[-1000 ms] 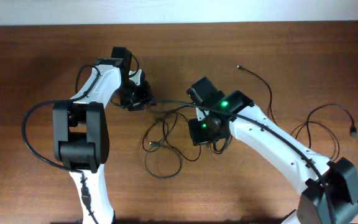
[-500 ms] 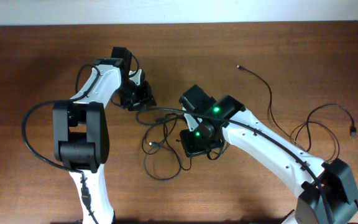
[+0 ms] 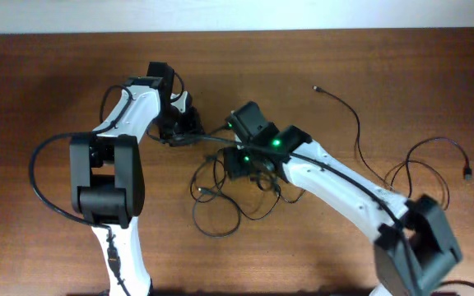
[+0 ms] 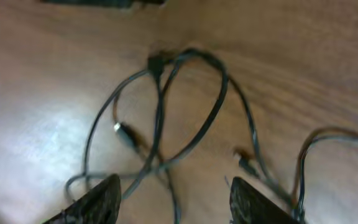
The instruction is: Untangle cables
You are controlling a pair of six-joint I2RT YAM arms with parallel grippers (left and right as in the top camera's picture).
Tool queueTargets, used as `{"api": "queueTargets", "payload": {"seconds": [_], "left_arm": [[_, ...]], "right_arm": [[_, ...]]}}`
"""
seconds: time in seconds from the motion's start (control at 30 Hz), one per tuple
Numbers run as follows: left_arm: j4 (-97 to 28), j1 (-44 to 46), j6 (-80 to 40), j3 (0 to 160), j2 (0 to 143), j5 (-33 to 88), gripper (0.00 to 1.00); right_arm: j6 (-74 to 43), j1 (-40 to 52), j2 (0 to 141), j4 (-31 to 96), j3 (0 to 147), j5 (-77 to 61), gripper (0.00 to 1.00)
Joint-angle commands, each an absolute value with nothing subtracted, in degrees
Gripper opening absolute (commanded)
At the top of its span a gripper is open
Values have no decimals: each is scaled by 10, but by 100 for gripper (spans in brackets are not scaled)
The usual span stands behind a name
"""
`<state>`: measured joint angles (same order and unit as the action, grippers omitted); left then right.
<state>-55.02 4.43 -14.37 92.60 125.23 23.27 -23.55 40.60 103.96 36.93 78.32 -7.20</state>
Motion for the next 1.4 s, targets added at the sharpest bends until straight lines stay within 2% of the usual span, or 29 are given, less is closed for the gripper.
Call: {"api": "queueTargets", "payload": {"seconds": [0.0,0.1,0.3,0.47,0.6,0.93,0.97,1.0,1.03,1.1,1.23,1.33,1.37], "left_arm": [[-551,43,-141,936,1258,231,45],[-551,43,-141,936,1258,231,46],[-550,43,-141,936,1258,231,46],[-550,44,-141,936,1258,231,46],[-550,43,-141,936,1258,231,46],[-550,43,-141,936,1258,231,47],[-550,43,-141,936,1258,231,47],[-550,43,-141,936,1258,232,47],[-550,43,-140,936,1258,233,46],[-551,31,-117,936,1258,281,45],[-557,-18,26,936,1258,524,50],[-571,-17,122,936,1258,636,69],[-574,-16,135,936,1258,647,70]], "right_arm": [[-202,408,1085,293,785,-51,37],[-201,407,1101,265,785,-49,34],[-201,397,1104,342,785,73,31],[-202,365,1104,356,785,62,32],[-202,356,1104,392,785,17,42],[-204,356,1133,370,756,-26,43],[-204,356,1138,362,756,-26,42],[-204,356,1142,359,756,-26,33],[-204,356,1143,358,756,-33,4],[-193,350,1127,358,767,-94,4],[-182,337,1037,399,827,-118,4],[-171,337,973,409,859,-146,4],[-168,337,966,409,864,-146,4]]}}
